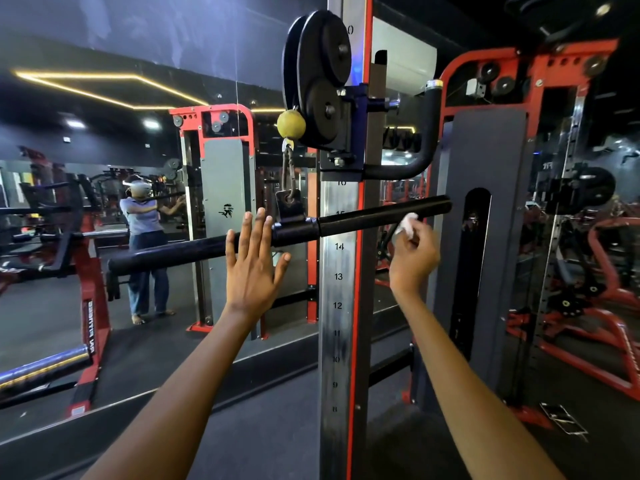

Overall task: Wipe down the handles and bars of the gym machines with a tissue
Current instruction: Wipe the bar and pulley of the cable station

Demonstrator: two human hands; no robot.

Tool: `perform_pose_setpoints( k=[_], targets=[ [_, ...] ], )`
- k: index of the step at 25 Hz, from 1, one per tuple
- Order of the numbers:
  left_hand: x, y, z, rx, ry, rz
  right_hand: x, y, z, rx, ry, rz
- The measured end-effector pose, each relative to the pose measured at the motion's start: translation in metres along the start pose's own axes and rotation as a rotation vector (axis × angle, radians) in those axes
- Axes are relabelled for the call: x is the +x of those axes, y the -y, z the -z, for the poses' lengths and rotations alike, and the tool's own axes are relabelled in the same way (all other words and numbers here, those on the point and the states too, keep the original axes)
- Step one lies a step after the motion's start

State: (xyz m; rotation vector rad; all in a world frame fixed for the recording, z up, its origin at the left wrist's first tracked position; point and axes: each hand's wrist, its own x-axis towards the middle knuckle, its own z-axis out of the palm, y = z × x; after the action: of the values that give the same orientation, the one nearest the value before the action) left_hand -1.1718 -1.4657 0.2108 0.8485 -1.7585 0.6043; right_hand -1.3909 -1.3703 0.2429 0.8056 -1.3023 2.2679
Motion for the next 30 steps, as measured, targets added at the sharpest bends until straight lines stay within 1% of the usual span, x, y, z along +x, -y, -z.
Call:
perform_pose_setpoints(
  k=[1, 3, 4, 5, 6, 7, 9, 10, 11, 12, 14, 15, 16, 18, 20, 22, 23, 24, 25, 27, 28, 29, 30],
  targets=[
    [0.0, 0.001, 0.0, 0.01, 0.004, -0.003, 0.0, -0.003, 0.001, 0.023, -0.024, -0.002],
    [-0.001, 0.004, 0.002, 0.02, 0.013, -0.009, 0.025, -0.006, 0.002, 0.039, -0.168, -0.14],
    [-0.001, 0.006, 0.003, 0.02, 0.015, -0.012, 0.037, -0.009, 0.003, 0.001, -0.187, -0.214],
    [0.0, 0.008, 0.005, 0.022, 0.015, -0.016, 0.044, -0.011, 0.001, -0.054, -0.16, -0.235],
    [0.001, 0.009, 0.006, 0.027, 0.014, -0.02, 0.044, -0.013, -0.003, -0.1, -0.102, -0.188],
    [0.001, 0.01, 0.007, 0.031, 0.011, -0.022, 0.037, -0.013, -0.009, -0.133, -0.026, -0.087],
    [0.0, 0.011, 0.008, 0.044, 0.001, -0.023, 0.013, -0.015, -0.021, -0.188, 0.217, 0.19],
    [0.0, 0.011, 0.008, 0.056, 0.002, -0.022, 0.003, -0.016, -0.024, -0.197, 0.326, 0.289],
    [0.0, 0.012, 0.008, 0.073, 0.008, -0.021, 0.002, -0.018, -0.025, -0.186, 0.347, 0.308],
    [0.0, 0.014, 0.009, 0.092, 0.017, -0.02, 0.007, -0.018, -0.025, -0.146, 0.261, 0.223],
    [0.0, 0.017, 0.011, 0.119, 0.034, -0.021, 0.032, -0.017, -0.021, -0.069, -0.026, -0.119],
    [0.001, 0.018, 0.013, 0.125, 0.041, -0.026, 0.042, -0.02, -0.022, -0.062, -0.07, -0.247],
    [0.001, 0.018, 0.014, 0.127, 0.046, -0.03, 0.047, -0.022, -0.023, -0.076, -0.027, -0.304],
    [0.002, 0.019, 0.015, 0.129, 0.048, -0.029, 0.034, -0.014, -0.038, -0.13, 0.12, -0.239],
    [0.001, 0.018, 0.015, 0.125, 0.055, -0.019, -0.006, 0.004, -0.054, -0.105, 0.284, -0.093],
    [0.001, 0.017, 0.014, 0.114, 0.067, -0.007, -0.052, 0.025, -0.059, -0.038, 0.539, 0.074],
    [0.001, 0.017, 0.015, 0.112, 0.071, -0.001, -0.064, 0.03, -0.06, -0.022, 0.595, 0.151],
    [0.0, 0.018, 0.016, 0.115, 0.075, 0.0, -0.063, 0.031, -0.062, -0.021, 0.529, 0.188],
    [-0.001, 0.019, 0.018, 0.122, 0.077, -0.005, -0.052, 0.032, -0.063, -0.036, 0.408, 0.148],
    [-0.001, 0.02, 0.021, 0.129, 0.083, -0.025, -0.015, 0.026, -0.061, -0.092, 0.157, -0.033],
    [0.0, 0.021, 0.022, 0.128, 0.086, -0.033, -0.003, 0.02, -0.062, -0.079, 0.151, -0.134],
    [0.0, 0.021, 0.022, 0.132, 0.089, -0.037, -0.002, 0.018, -0.062, -0.07, 0.217, -0.155],
    [0.0, 0.02, 0.022, 0.139, 0.091, -0.031, -0.017, 0.02, -0.065, -0.17, 0.336, 0.014]
  ],
)
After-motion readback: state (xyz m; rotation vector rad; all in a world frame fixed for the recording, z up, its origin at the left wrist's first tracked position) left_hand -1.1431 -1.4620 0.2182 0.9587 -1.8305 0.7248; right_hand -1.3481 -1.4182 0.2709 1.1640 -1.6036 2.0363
